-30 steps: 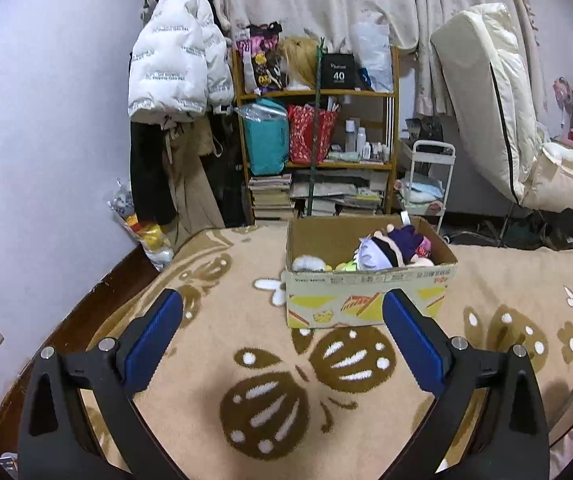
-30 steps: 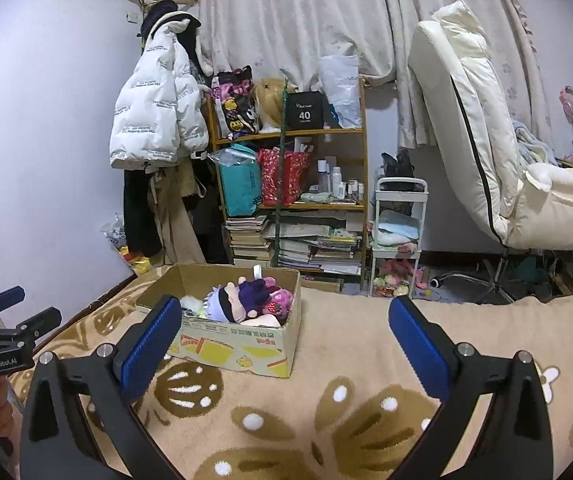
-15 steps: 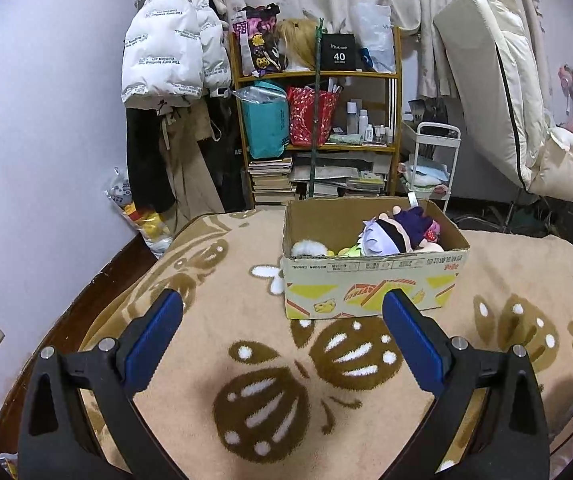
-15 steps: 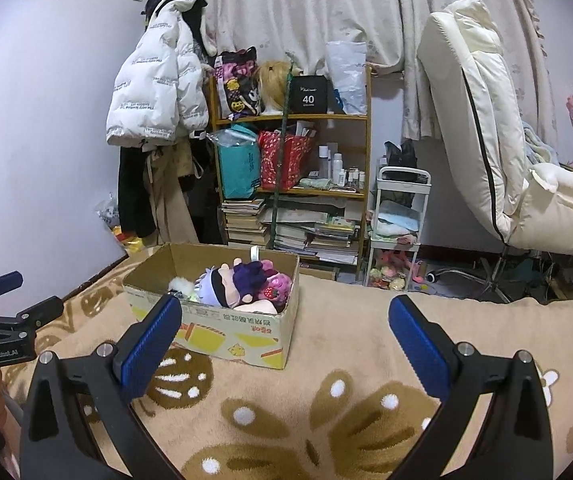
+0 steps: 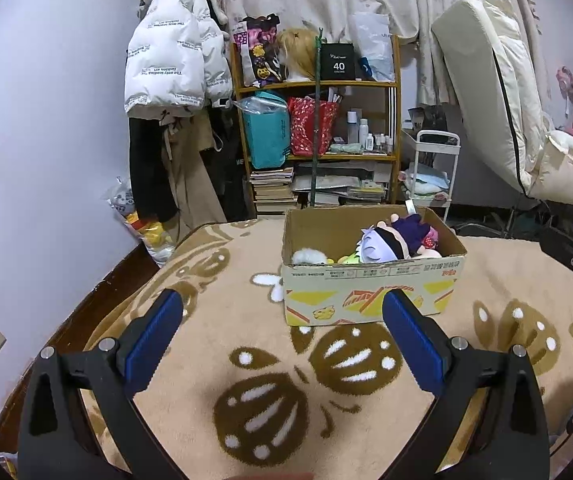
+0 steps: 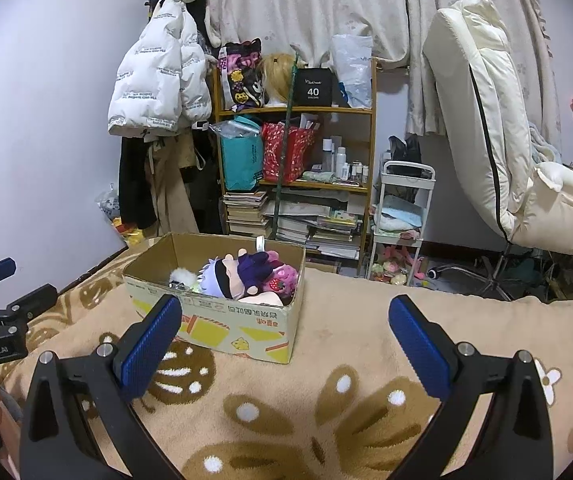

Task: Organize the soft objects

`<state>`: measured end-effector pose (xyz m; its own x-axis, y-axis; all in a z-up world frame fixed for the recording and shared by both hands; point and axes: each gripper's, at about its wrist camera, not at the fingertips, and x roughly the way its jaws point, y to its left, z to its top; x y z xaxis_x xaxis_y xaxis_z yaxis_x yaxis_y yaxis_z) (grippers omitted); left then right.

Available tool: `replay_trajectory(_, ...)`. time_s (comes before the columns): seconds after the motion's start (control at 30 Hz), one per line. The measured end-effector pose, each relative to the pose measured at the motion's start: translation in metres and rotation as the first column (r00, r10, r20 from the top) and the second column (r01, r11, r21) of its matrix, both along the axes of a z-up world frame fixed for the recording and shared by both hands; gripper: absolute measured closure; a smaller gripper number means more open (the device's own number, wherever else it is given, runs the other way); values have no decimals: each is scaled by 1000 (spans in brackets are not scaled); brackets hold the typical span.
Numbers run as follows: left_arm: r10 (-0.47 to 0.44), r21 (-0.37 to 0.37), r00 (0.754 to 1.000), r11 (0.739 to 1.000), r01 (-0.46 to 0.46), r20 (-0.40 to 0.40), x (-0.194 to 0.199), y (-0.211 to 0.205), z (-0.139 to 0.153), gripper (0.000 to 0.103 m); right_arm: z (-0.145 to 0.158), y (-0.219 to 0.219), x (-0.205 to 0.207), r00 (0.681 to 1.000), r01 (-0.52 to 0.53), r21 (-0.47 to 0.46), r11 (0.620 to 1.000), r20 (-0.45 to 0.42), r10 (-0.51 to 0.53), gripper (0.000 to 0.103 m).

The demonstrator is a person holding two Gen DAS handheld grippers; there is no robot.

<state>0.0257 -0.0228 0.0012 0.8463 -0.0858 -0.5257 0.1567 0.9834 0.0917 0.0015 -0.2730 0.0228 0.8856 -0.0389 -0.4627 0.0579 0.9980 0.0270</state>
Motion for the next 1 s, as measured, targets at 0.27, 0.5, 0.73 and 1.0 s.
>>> replay_trajectory(0.27, -2, -1, 1000, 1000, 2, -1, -1, 0, 0, 4, -3, -4, 0, 1000, 5, 3, 1000, 0, -5, 0)
replay_trajectory(0.5, -6, -5, 1000, 1000, 6, -11, -1, 0, -1, 4, -2, -8, -1, 1000, 16, 6, 1000, 3, -16, 0)
replay_trajectory(0.73, -5, 0, 1000, 1000, 5, -1, -2, -1, 0, 4, -1, -13, 0, 999, 36, 28, 999, 2, -36, 0)
replay_trajectory(1.0, -5, 0, 1000, 1000, 5, 1, -3, 0, 1, 4, 0, -15, -1, 999, 39, 32, 999, 4, -39, 0)
